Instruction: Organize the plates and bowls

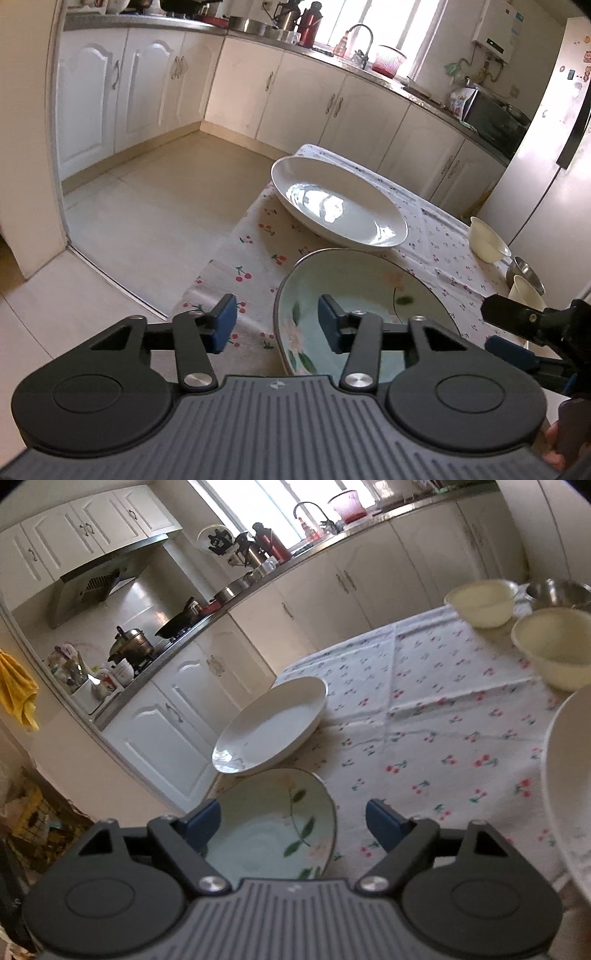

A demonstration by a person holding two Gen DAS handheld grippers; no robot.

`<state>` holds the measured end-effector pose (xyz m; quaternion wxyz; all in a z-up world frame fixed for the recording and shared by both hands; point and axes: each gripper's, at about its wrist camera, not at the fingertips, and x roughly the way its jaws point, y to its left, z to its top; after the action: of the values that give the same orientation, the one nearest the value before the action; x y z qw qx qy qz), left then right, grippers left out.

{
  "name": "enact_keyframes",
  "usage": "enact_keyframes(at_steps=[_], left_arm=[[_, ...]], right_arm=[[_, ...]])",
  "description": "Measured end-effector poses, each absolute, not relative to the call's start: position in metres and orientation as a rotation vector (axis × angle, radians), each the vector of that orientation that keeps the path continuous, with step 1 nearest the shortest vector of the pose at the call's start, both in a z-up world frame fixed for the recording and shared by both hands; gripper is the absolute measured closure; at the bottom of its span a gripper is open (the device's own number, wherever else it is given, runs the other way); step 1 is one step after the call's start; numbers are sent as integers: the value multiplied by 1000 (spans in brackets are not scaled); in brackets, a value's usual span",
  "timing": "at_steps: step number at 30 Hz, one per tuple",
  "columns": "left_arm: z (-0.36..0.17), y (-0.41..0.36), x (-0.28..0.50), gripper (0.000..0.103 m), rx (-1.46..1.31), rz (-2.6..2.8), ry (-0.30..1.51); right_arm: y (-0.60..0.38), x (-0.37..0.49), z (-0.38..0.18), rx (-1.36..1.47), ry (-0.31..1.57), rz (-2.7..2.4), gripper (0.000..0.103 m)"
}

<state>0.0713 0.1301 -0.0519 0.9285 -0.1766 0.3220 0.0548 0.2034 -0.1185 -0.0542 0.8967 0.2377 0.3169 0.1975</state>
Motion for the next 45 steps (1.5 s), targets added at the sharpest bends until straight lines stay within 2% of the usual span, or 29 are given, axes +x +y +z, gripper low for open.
enact_keyframes(at_steps=[8,26,45], left_arm=[[-66,131,83,61,-369,80,704],[-64,115,81,64,-361,32,717],[-55,79,53,64,-304,-80,719]], right_arm=[[-108,216,-67,520,716,470,17],[-111,210,-67,547,720,469,15],[-146,162,-52,517,644,413,15]])
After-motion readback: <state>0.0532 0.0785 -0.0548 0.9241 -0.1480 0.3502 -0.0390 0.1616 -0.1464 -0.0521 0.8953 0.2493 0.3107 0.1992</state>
